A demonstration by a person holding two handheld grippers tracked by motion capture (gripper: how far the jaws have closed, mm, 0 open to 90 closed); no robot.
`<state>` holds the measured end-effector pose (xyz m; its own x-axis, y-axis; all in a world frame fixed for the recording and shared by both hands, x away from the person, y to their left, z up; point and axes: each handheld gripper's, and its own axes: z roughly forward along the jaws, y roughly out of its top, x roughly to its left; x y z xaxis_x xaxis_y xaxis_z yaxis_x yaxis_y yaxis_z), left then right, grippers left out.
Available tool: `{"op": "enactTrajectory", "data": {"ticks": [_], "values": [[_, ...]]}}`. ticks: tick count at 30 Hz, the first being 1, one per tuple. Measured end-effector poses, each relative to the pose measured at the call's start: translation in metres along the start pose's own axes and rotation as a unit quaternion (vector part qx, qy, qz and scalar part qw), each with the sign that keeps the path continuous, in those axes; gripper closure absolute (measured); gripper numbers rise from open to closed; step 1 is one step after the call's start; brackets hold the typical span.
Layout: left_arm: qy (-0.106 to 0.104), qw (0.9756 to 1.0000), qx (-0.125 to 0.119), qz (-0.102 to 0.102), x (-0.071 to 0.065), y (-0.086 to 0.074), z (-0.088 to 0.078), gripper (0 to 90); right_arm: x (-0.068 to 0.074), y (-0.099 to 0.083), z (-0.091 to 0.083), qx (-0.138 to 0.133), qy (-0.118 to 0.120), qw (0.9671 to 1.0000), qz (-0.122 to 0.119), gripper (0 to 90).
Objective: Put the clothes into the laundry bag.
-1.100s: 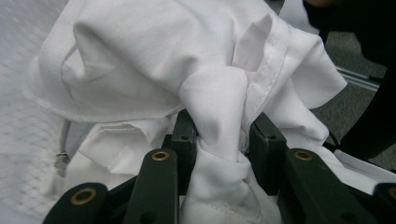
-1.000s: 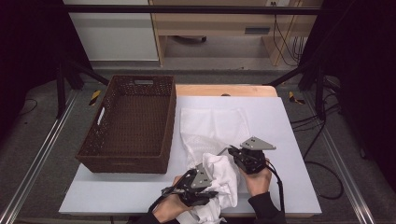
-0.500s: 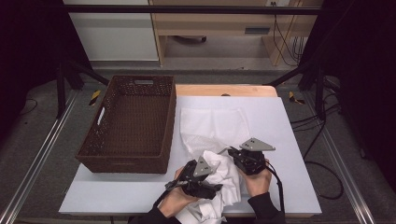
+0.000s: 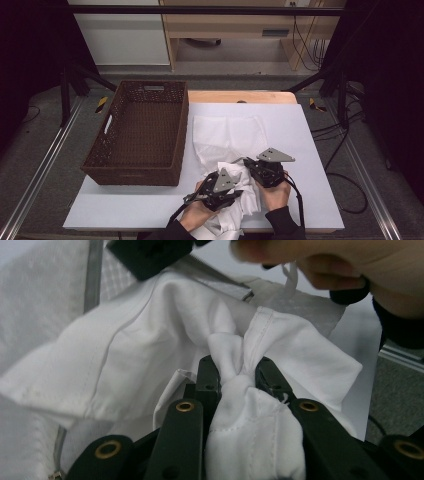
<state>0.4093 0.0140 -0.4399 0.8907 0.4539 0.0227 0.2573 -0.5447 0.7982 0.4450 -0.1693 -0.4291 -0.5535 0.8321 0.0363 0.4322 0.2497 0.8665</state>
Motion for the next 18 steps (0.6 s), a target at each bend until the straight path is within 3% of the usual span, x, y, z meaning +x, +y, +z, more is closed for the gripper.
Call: {"op": "enactTrajectory", "data": {"ticks": [2,5,7,9,12,15,18], "values": [[-0.003,1.0,0.007,-0.001,0.003,0.003,0.008,74.3,0.0,0.0,-0.001,-0.001,0.0,1.0,0.001,88.2],[-0.012,0.9995,0.015,-0.024,0.012,0.001,0.023,73.8,0.0,0.002,-0.003,-0.005,0.004,1.0,0.003,88.2],[0.001,0.9994,0.024,-0.026,0.015,-0.004,0.033,72.8,0.001,0.003,-0.005,-0.01,0.009,0.9999,0.003,88.2],[-0.001,0.9991,0.025,-0.034,0.018,-0.007,0.039,70.5,0.002,0.003,-0.006,-0.013,0.009,0.9999,-0.001,88.2],[0.005,0.9989,0.023,-0.042,0.019,-0.008,0.037,63.7,0.002,0.003,-0.006,-0.012,0.009,0.9999,0.001,88.2],[0.025,0.9986,0.019,-0.043,0.017,-0.006,0.027,45.8,0.002,0.002,-0.005,-0.009,0.008,0.9999,0.0,88.2],[0.027,0.998,0.002,-0.058,0.021,-0.005,0.011,33.8,0.0,0.001,-0.005,-0.007,0.007,1.0,0.0,88.2]]}}
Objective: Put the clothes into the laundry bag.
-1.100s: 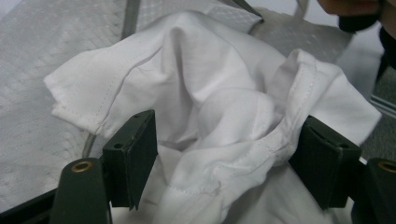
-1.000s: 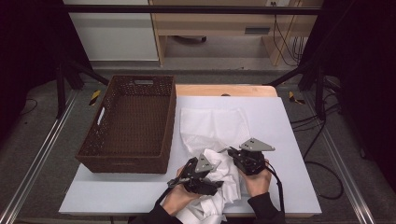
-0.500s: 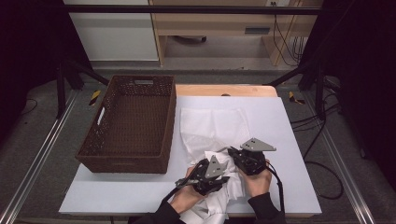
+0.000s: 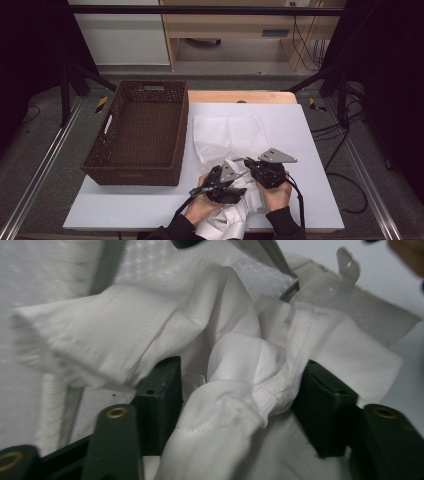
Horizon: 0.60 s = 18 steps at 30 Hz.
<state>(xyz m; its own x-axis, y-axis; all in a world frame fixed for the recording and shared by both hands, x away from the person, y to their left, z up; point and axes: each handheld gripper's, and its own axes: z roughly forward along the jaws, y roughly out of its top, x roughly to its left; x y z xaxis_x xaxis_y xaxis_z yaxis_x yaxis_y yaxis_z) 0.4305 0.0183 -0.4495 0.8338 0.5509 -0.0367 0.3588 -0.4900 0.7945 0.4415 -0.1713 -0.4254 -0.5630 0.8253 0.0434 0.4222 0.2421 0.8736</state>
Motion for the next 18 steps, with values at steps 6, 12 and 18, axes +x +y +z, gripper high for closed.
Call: {"op": "enactTrajectory", "data": {"ticks": [6,12,18], "values": [[0.027,0.999,-0.018,-0.029,0.02,-0.002,-0.005,25.4,0.0,0.0,0.0,-0.001,-0.001,1.0,0.002,88.2],[0.008,0.9994,-0.016,-0.03,0.019,-0.006,0.013,45.3,0.0,0.0,0.0,0.0,0.001,1.0,0.001,88.2],[0.0,0.9998,-0.018,0.01,0.006,0.004,0.01,71.7,0.0,0.0,0.0,-0.001,0.002,1.0,0.001,88.2]]}}
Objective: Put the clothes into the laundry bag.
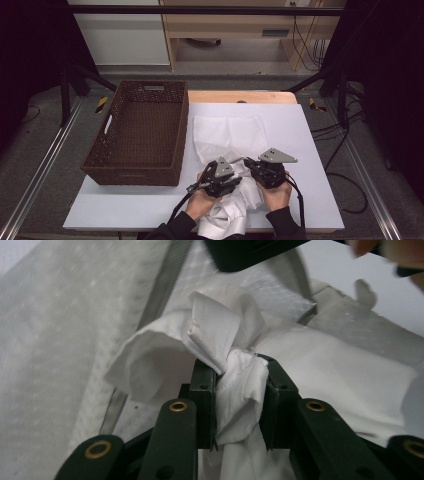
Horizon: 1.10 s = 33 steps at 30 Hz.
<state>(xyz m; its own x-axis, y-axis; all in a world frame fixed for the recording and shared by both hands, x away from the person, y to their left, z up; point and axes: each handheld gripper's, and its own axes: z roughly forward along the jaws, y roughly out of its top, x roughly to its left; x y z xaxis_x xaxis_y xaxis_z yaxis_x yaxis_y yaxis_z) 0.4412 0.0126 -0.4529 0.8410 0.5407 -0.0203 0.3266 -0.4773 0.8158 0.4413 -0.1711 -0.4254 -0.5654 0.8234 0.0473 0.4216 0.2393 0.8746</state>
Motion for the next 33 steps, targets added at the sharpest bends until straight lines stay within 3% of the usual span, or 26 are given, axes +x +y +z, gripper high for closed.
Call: {"op": "enactTrajectory", "data": {"ticks": [2,4,10,13,16,20,22,26,30,33], "values": [[-0.009,0.9997,0.005,0.021,-0.004,0.006,0.003,72.1,0.0,0.0,0.0,-0.001,0.001,1.0,0.0,88.2],[-0.004,0.9995,0.015,0.027,-0.005,0.009,0.009,71.9,0.001,0.0,0.0,-0.005,0.003,1.0,-0.001,88.2],[0.026,0.9987,0.043,0.004,0.006,0.006,0.034,62.2,0.0,0.001,-0.004,-0.012,0.007,0.9999,0.002,88.2],[0.034,0.9982,0.05,-0.001,0.009,0.006,0.034,55.2,-0.001,0.001,-0.005,-0.011,0.006,0.9999,0.001,88.2],[0.051,0.9976,0.046,0.001,0.005,0.007,0.027,44.5,-0.001,0.0,-0.003,-0.008,0.003,1.0,0.004,88.2],[0.039,0.9985,0.038,-0.003,0.002,0.011,0.007,30.3,-0.002,-0.001,-0.004,-0.006,0.002,1.0,0.003,88.2],[0.027,0.9992,0.03,-0.008,0.002,0.012,-0.007,29.2,-0.003,-0.001,-0.005,-0.009,0.003,1.0,0.001,88.1],[0.028,0.9993,0.018,-0.016,0.001,0.003,-0.038,27.2,-0.004,-0.001,-0.005,-0.009,0.003,1.0,0.001,88.1],[0.021,0.9989,0.037,-0.022,-0.002,-0.018,-0.043,26.6,-0.003,-0.002,-0.005,-0.006,0.002,1.0,0.003,88.1],[0.005,0.9982,0.041,-0.045,-0.001,-0.031,-0.036,26.9,-0.003,-0.002,-0.005,-0.006,0.002,1.0,0.002,88.1]]}}
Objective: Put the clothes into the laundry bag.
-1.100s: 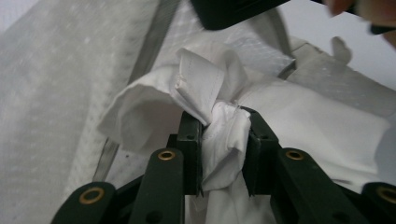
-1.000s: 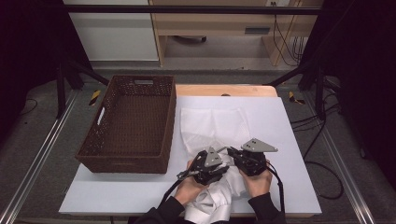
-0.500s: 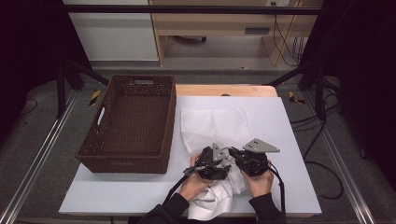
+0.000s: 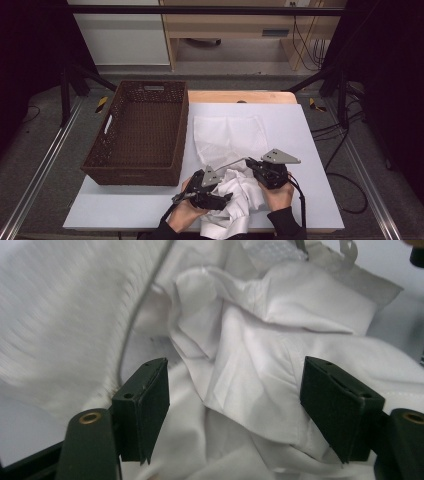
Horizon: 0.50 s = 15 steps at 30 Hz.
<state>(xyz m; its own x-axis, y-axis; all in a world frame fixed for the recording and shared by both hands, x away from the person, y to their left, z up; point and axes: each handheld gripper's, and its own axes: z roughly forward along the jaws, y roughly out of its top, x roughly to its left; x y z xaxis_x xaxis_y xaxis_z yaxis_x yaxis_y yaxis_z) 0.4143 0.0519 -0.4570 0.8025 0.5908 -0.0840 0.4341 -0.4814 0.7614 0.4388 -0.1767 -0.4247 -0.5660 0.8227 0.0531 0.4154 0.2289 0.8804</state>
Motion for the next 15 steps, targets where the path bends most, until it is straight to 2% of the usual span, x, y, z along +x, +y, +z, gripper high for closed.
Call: {"op": "enactTrajectory", "data": {"ticks": [3,5,6,7,8,9,11,13,14,15], "values": [[-0.007,0.9998,0.015,-0.013,0.0,-0.007,0.01,27.6,0.0,0.0,0.0,0.0,0.0,1.0,0.0,88.1],[-0.009,0.9996,0.023,-0.01,-0.001,-0.009,0.015,33.6,-0.001,-0.001,0.0,0.001,0.001,1.0,-0.001,88.1],[-0.015,0.9995,0.025,-0.011,-0.001,-0.01,0.016,38.2,0.0,-0.001,0.001,0.001,0.001,1.0,0.0,88.1],[-0.037,0.9989,0.026,-0.014,-0.001,-0.01,0.017,46.8,0.0,-0.001,0.001,0.002,0.001,1.0,0.001,88.1],[-0.041,0.9986,0.03,-0.014,-0.002,-0.009,0.018,57.4,0.0,-0.001,0.001,0.004,0.001,1.0,-0.001,88.1],[-0.044,0.9984,0.035,-0.011,-0.004,-0.008,0.017,62.4,0.0,-0.001,0.001,0.004,0.001,1.0,-0.001,88.1],[-0.037,0.9985,0.04,0.0,-0.009,-0.005,0.016,72.8,0.001,-0.001,0.002,0.005,0.002,1.0,-0.001,88.2],[-0.025,0.9987,0.044,0.011,-0.014,-0.001,0.012,77.7,0.0,-0.001,0.002,0.006,0.002,1.0,-0.002,88.1],[-0.024,0.9987,0.04,0.02,-0.016,0.002,0.009,78.9,0.0,-0.001,0.002,0.007,0.002,1.0,-0.001,88.1],[-0.027,0.999,0.03,0.021,-0.018,0.006,0.005,79.5,0.0,-0.001,0.002,0.006,0.002,1.0,-0.001,88.1]]}}
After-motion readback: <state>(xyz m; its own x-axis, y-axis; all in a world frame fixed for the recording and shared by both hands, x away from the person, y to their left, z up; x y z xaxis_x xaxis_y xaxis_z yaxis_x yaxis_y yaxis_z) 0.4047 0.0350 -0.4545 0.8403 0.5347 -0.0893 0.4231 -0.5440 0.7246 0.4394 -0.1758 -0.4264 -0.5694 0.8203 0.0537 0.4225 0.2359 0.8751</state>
